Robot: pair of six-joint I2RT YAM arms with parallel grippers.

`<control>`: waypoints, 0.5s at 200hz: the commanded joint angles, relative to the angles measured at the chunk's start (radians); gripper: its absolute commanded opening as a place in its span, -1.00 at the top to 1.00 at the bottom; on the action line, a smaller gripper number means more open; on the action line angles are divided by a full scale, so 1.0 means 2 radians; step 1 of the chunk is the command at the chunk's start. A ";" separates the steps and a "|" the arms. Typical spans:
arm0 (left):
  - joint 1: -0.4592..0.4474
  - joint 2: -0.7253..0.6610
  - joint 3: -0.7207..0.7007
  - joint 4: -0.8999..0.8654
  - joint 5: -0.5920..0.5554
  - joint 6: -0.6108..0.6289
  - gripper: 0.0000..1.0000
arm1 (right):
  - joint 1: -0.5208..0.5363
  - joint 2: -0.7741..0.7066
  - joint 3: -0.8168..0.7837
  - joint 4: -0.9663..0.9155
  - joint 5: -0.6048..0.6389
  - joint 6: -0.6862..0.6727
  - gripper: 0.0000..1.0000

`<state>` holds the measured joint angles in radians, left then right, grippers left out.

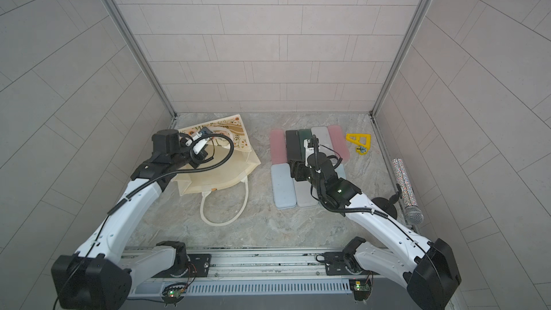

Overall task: Take out the pencil case from the canvas bag
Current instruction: Place the canvas bag at the center of the board.

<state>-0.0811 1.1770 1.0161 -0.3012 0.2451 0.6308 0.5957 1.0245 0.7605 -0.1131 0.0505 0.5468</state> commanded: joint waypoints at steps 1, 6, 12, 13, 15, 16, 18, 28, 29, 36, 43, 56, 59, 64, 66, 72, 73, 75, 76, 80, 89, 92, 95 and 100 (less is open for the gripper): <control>0.000 0.039 0.043 0.022 -0.056 -0.046 1.00 | 0.002 -0.010 -0.005 -0.011 0.013 0.007 -0.42; 0.001 0.049 0.050 0.024 -0.057 -0.052 1.00 | 0.002 -0.010 -0.005 -0.012 0.014 0.006 -0.42; 0.000 0.061 0.058 0.025 -0.056 -0.055 1.00 | 0.001 -0.011 -0.004 -0.013 0.016 0.006 -0.42; 0.000 0.062 0.059 0.025 -0.056 -0.056 1.00 | 0.001 -0.011 -0.004 -0.013 0.016 0.006 -0.42; 0.000 0.065 0.062 0.026 -0.056 -0.057 1.00 | 0.001 -0.011 -0.004 -0.014 0.016 0.006 -0.42; 0.000 0.068 0.063 0.025 -0.055 -0.058 1.00 | 0.002 -0.011 -0.004 -0.014 0.016 0.006 -0.42; 0.000 0.071 0.066 0.025 -0.055 -0.059 1.00 | 0.002 -0.011 -0.004 -0.014 0.017 0.006 -0.41; -0.001 0.091 0.080 0.023 -0.057 -0.063 1.00 | 0.002 -0.010 -0.003 -0.015 0.017 0.006 -0.42; 0.000 0.092 0.081 0.023 -0.057 -0.063 1.00 | 0.002 -0.010 -0.003 -0.015 0.017 0.006 -0.42; 0.000 0.106 0.092 0.015 -0.063 -0.064 1.00 | 0.002 -0.009 -0.002 -0.016 0.016 0.006 -0.42; 0.000 0.119 0.103 0.009 -0.071 -0.067 1.00 | 0.002 -0.008 -0.001 -0.018 0.016 0.007 -0.41; 0.000 0.142 0.124 0.003 -0.078 -0.072 1.00 | 0.001 -0.005 -0.001 -0.018 0.015 0.009 -0.41; 0.000 0.148 0.128 0.002 -0.080 -0.074 1.00 | 0.002 -0.004 -0.001 -0.018 0.014 0.010 -0.42; 0.000 0.156 0.136 0.000 -0.083 -0.079 1.00 | 0.001 -0.002 -0.001 -0.018 0.015 0.011 -0.42; 0.000 0.160 0.140 -0.002 -0.084 -0.083 1.00 | 0.001 -0.002 -0.001 -0.019 0.014 0.012 -0.41; 0.000 0.170 0.151 -0.004 -0.083 -0.096 1.00 | 0.001 0.000 -0.001 -0.019 0.013 0.012 -0.41; 0.000 0.171 0.153 -0.005 -0.083 -0.098 1.00 | 0.001 0.001 -0.001 -0.019 0.013 0.013 -0.41; 0.001 0.174 0.156 -0.006 -0.081 -0.101 1.00 | 0.001 0.001 -0.001 -0.019 0.012 0.013 -0.41; 0.001 0.176 0.157 -0.006 -0.080 -0.104 1.00 | 0.001 0.002 -0.001 -0.019 0.012 0.014 -0.41; 0.000 0.182 0.163 -0.008 -0.077 -0.113 1.00 | 0.001 0.004 -0.001 -0.020 0.012 0.014 -0.41; -0.001 0.197 0.179 -0.013 -0.063 -0.137 1.00 | 0.001 0.006 -0.001 -0.020 0.011 0.016 -0.41; -0.002 0.203 0.186 -0.017 -0.059 -0.145 1.00 | 0.002 0.007 -0.001 -0.020 0.010 0.017 -0.42; -0.002 0.207 0.193 -0.021 -0.056 -0.154 1.00 | 0.001 0.008 -0.001 -0.020 0.010 0.017 -0.41; -0.002 0.217 0.205 -0.029 -0.050 -0.168 1.00 | 0.001 0.009 -0.001 -0.021 0.009 0.018 -0.42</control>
<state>-0.0811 1.5536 1.3331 -0.3042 0.1108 0.4397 0.5957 1.0306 0.7605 -0.1345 0.0608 0.5602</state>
